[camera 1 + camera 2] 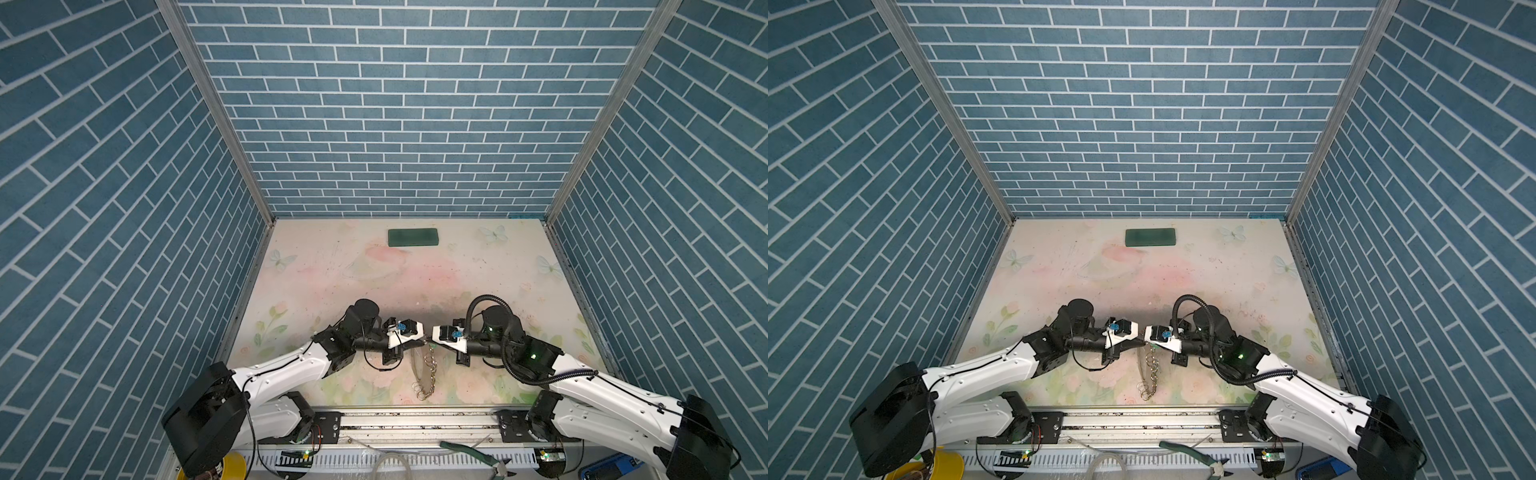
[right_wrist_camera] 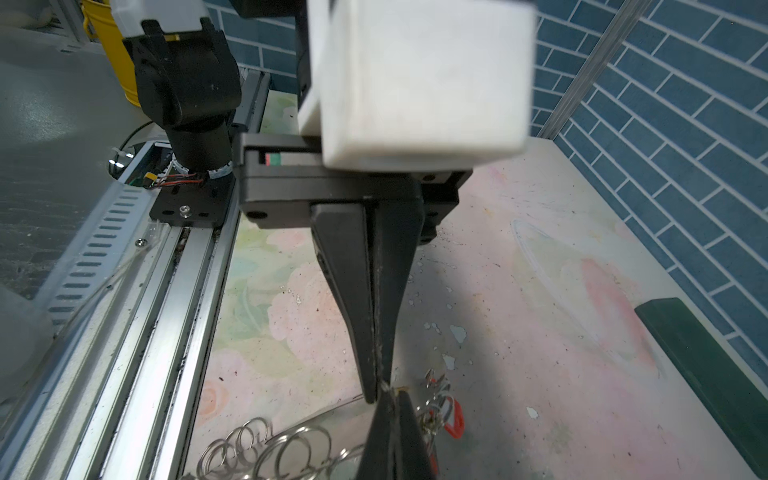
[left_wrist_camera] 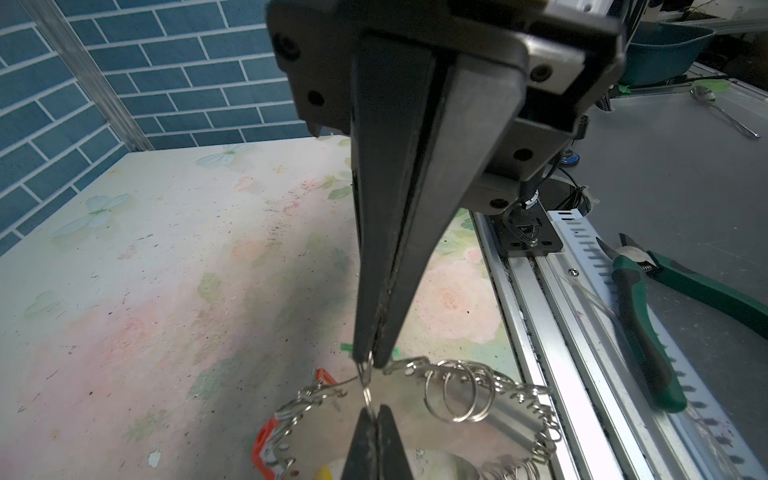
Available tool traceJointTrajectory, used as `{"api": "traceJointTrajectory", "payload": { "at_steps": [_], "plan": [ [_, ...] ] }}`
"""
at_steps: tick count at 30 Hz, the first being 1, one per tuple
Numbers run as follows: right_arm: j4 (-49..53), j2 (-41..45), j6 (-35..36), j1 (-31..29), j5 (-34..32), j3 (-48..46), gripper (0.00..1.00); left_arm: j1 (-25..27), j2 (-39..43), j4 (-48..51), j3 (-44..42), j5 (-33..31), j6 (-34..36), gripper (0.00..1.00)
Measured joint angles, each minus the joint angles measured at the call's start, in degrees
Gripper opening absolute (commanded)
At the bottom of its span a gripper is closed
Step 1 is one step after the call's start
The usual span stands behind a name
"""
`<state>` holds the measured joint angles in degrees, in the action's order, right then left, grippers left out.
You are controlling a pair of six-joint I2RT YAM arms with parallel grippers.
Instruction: Put the keys on the keyring
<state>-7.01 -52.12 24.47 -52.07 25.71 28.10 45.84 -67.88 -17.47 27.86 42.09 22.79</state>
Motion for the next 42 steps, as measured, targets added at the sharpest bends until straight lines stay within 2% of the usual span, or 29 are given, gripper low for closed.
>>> {"api": "traceJointTrajectory", "payload": {
  "at_steps": [10, 18, 29, 42],
  "plan": [
    [-1.9, -0.1, 0.0, 0.0, 0.0, 0.0, 0.00, 1.0, 0.0, 0.1, 0.0, 2.3, 0.0, 0.00],
    [1.0, 5.3, -0.2, 0.0, 0.5, 0.0, 0.00, -0.1, 0.0, -0.2, -0.1, 2.1, -1.0, 0.00],
    [3.7, 1.8, -0.2, 0.0, 2.1, 0.0, 0.00, -0.2, 0.0, -0.8, -0.6, 3.9, -1.4, 0.00],
    [5.7, 1.9, -0.2, 0.0, 4.5, 0.1, 0.00, -0.2, 0.0, -0.8, -0.6, 4.1, -1.5, 0.00]
  ]
}}
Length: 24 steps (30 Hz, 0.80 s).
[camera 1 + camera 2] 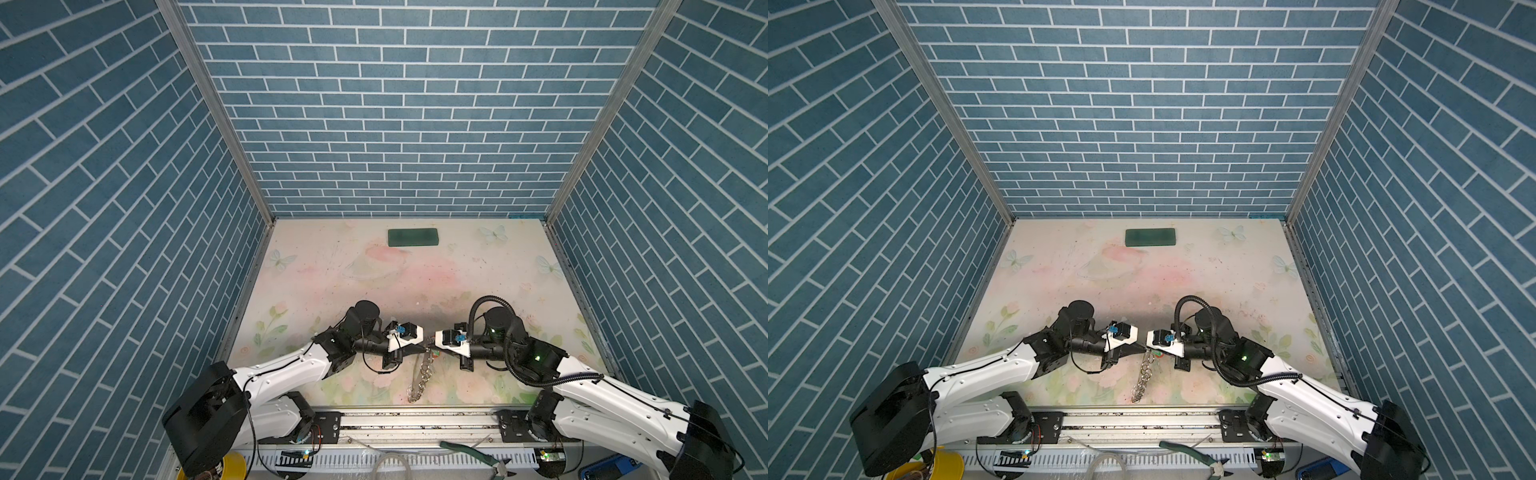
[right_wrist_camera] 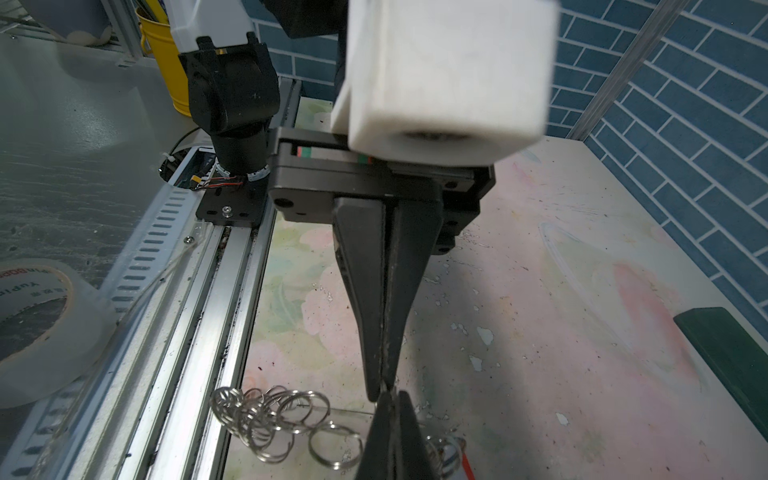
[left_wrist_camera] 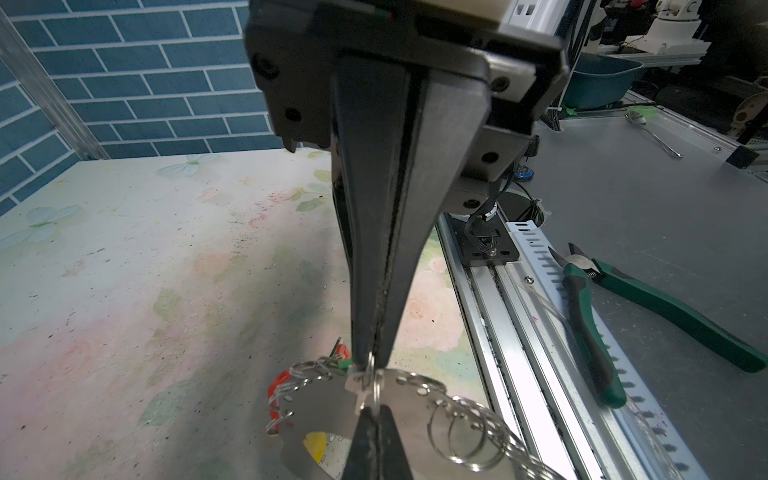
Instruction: Put the keys on the keyring
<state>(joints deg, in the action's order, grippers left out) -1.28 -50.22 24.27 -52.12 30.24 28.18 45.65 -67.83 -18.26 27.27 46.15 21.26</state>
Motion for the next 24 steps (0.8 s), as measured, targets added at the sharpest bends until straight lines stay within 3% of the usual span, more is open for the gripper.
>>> {"api": "traceJointTrajectory", "payload": {
  "at_steps": [16, 24],
  "plan": [
    [0.7, 2.0, 0.0, 0.0, -0.1, 0.1, 0.00, 0.0, 0.0, 0.0, 0.0, -0.3, 0.0, 0.00],
    [1.2, 6.0, -0.9, -0.6, -7.8, 0.2, 0.00, 0.0, 0.1, -0.1, 0.0, -2.8, 0.0, 0.00]
  ]
}}
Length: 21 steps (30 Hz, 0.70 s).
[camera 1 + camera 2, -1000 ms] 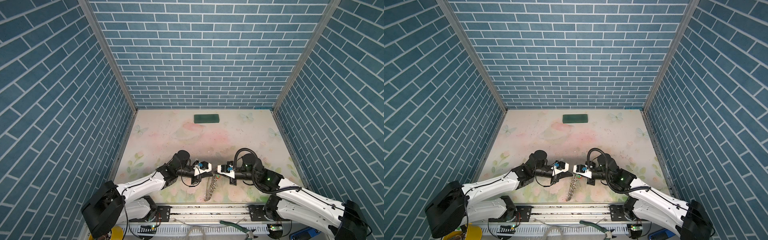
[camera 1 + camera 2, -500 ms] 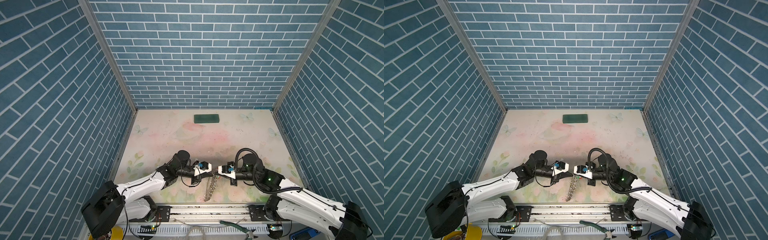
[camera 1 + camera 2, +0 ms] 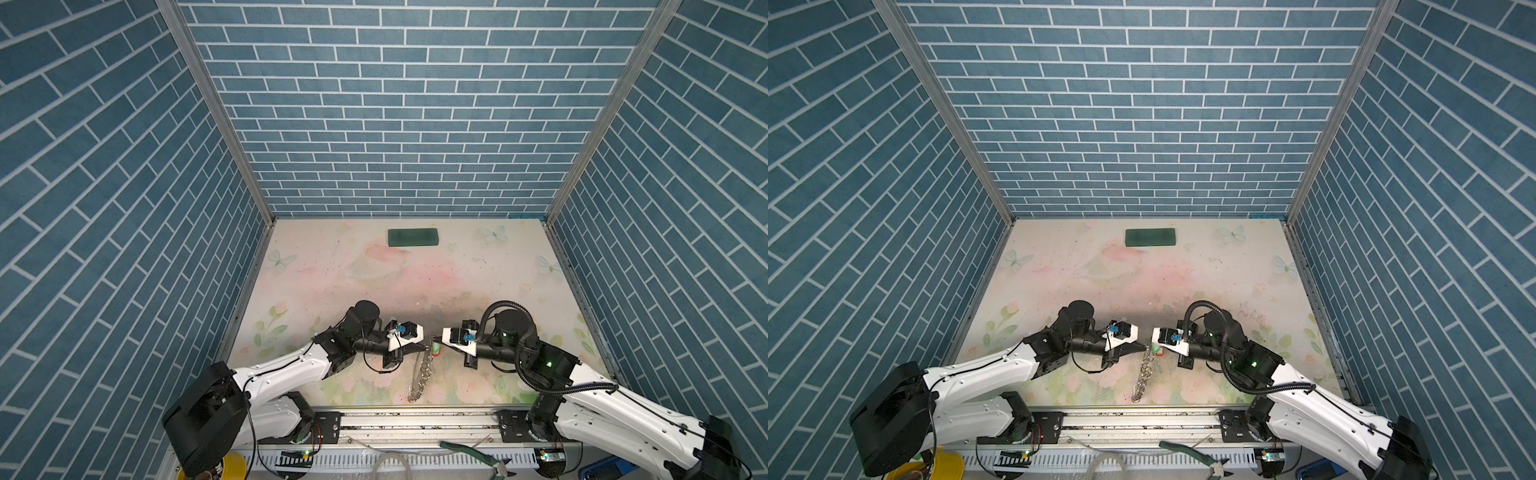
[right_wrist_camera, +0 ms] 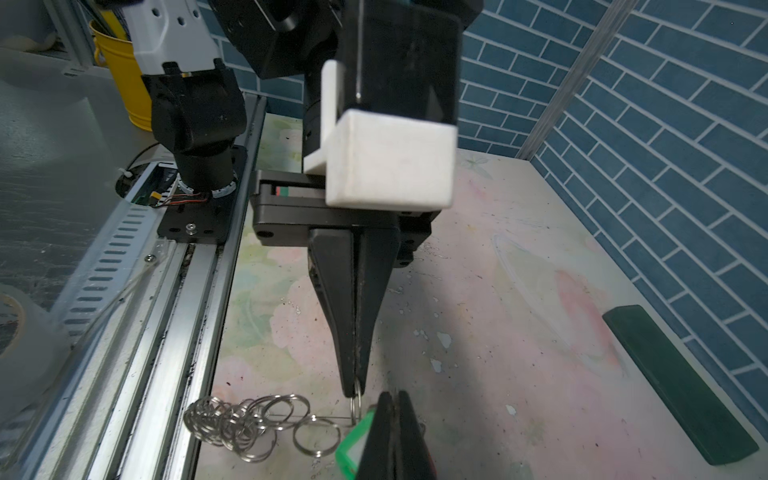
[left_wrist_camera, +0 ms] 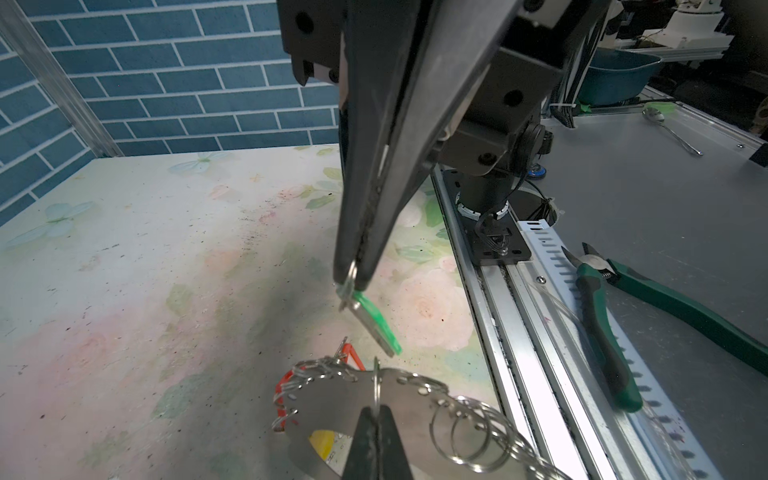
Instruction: Put the keys on the keyring
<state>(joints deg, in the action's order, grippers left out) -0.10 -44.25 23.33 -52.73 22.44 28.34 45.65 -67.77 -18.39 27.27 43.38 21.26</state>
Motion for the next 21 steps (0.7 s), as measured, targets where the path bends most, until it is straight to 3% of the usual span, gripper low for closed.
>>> {"api": "traceJointTrajectory", "payload": {
  "at_steps": [11, 21],
  "plan": [
    [4.0, -1.0, -0.5, -1.6, -6.3, 0.2, 0.00, -1.2, 1.0, 0.0, -0.4, -7.8, -0.3, 0.00],
    [0.6, -4.5, -0.6, -1.6, -1.1, 0.2, 0.00, -1.3, 1.2, -1.9, -1.4, -2.0, -0.5, 0.00]
  ]
}}
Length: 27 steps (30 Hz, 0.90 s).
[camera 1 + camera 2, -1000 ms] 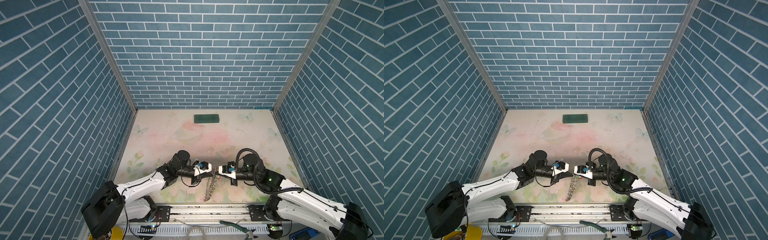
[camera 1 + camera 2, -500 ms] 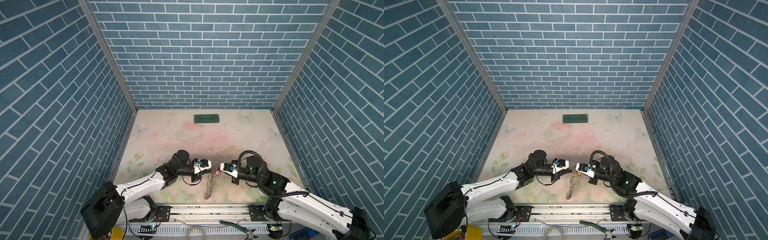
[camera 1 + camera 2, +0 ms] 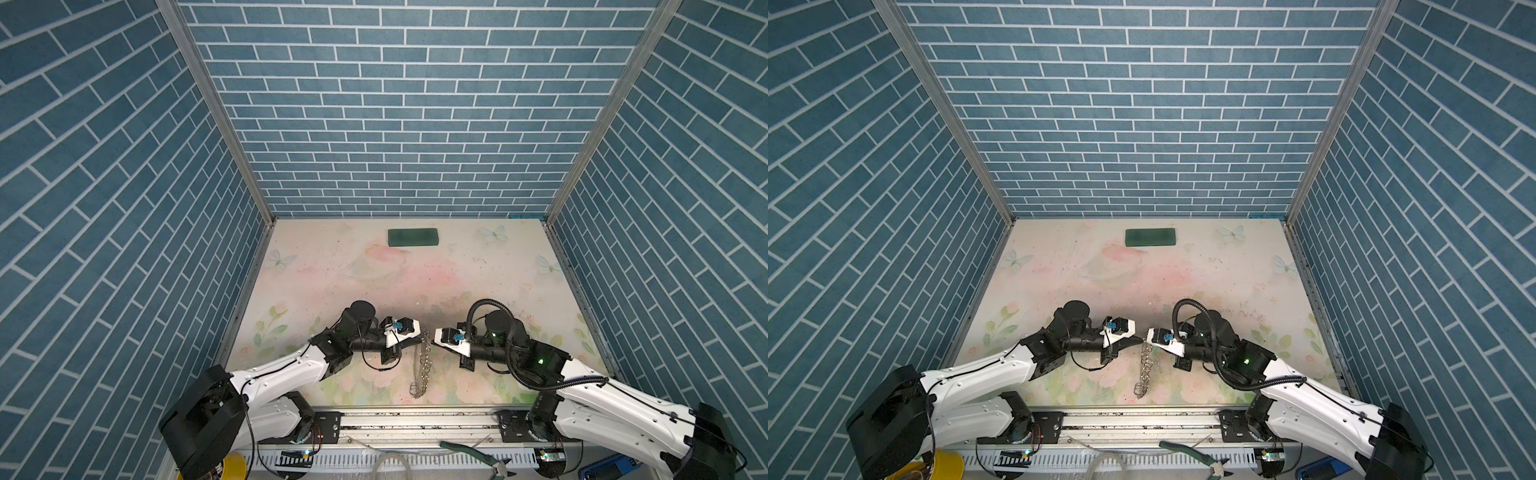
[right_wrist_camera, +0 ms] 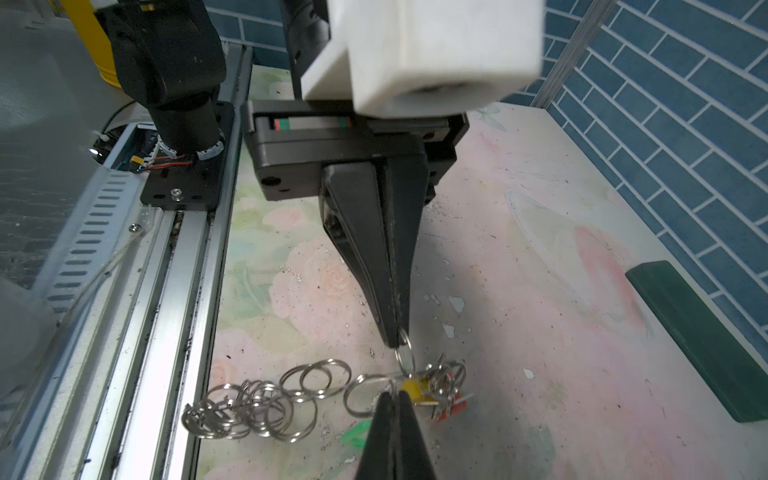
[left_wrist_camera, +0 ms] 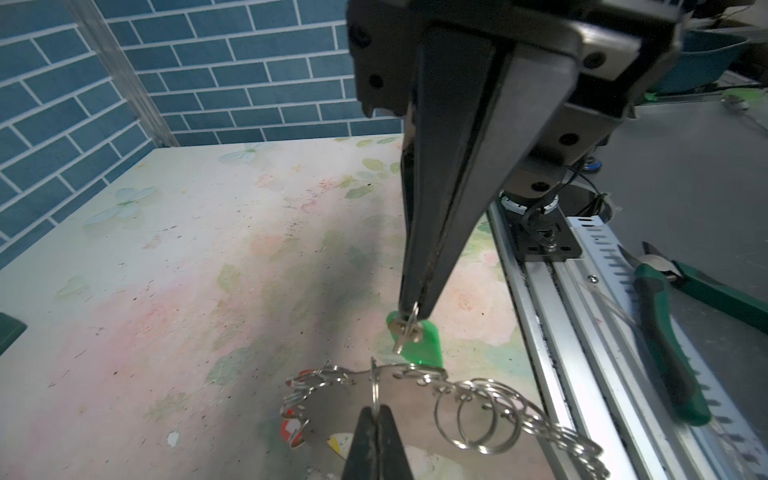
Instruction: Put the keys on the keyring
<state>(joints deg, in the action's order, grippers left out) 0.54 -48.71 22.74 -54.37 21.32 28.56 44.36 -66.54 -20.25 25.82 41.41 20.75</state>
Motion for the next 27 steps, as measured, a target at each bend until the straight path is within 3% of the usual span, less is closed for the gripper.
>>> {"api": "traceJointTrajectory", "payload": {
  "at_steps": [8, 27],
  "plan": [
    [-2.9, -1.4, 0.0, 0.0, 3.1, 0.0, 0.00, 0.0, -0.5, 0.0, 0.0, 4.9, -0.5, 0.00],
    [-2.6, -1.1, 0.0, 0.0, 5.7, 0.0, 0.00, 0.0, -0.6, 0.0, 0.0, 4.8, -0.6, 0.00]
  ]
}}
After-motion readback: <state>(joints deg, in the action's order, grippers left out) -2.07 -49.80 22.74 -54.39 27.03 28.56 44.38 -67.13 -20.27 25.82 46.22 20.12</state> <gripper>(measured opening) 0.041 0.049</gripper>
